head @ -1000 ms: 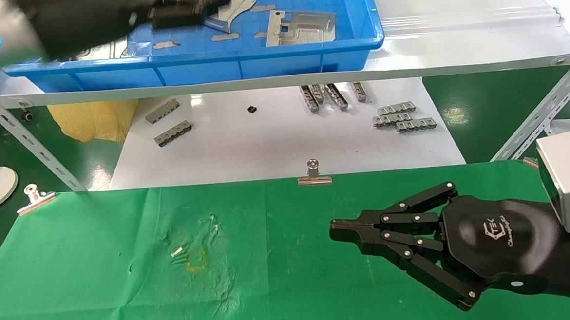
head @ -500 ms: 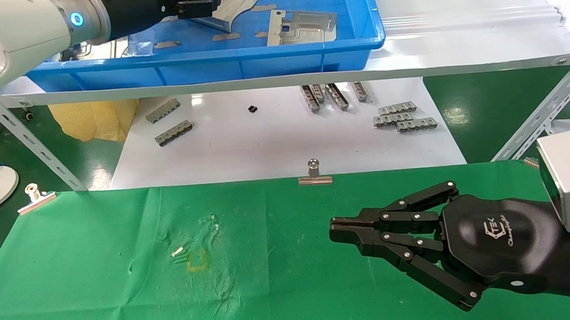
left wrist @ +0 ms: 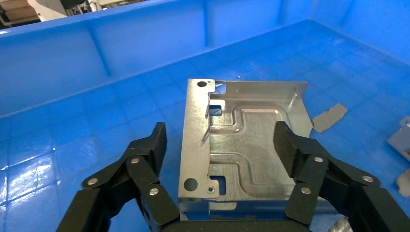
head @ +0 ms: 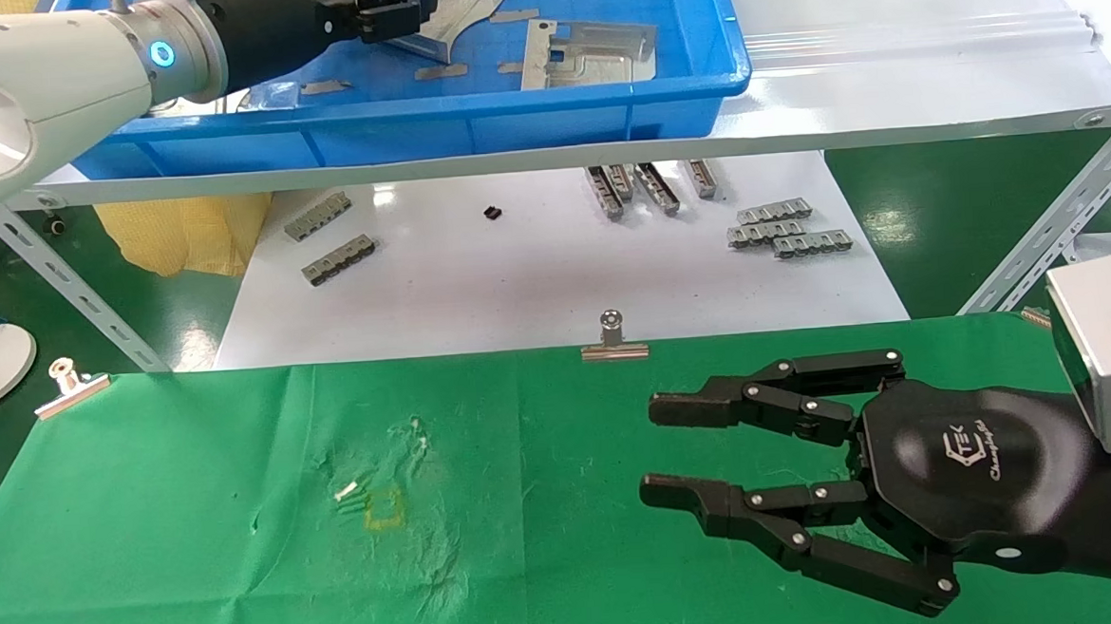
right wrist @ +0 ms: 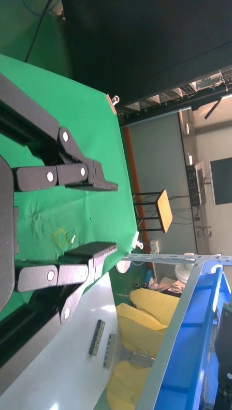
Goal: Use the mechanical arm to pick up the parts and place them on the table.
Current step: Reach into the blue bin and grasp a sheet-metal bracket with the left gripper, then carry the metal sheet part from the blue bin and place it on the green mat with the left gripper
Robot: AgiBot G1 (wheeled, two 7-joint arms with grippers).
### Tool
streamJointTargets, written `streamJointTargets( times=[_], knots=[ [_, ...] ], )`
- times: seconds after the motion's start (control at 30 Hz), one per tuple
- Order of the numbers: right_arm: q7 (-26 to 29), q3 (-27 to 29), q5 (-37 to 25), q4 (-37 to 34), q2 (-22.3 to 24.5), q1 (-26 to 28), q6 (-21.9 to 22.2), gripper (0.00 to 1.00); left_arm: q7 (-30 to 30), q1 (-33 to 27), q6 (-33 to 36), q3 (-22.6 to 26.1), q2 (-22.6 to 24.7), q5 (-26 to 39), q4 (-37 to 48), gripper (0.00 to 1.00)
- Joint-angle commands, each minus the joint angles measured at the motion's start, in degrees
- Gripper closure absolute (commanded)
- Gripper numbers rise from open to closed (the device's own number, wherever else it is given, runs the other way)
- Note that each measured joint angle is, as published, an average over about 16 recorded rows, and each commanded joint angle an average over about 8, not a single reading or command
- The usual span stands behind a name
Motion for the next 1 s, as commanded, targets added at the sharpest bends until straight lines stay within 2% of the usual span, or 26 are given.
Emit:
streamJointTargets(
  times=[0.03,0.67,1.0],
  knots=[
    [0.0,0.0,0.0,0.0,0.0,0.0,0.0,0.0,-0.31,0.2,-0.13,-0.26,0.04,-0.45,0.03,1.0],
    [0.0,0.0,0.0,0.0,0.0,0.0,0.0,0.0,-0.29,0.88,-1.83,0.16,0.1,-0.77,-0.67,1.0],
    [0.0,0.0,0.0,0.0,0.0,0.0,0.0,0.0,1.62,0.62,-1.0,-0.61,-0.37,-2.45,-2.15,1.0]
  ],
)
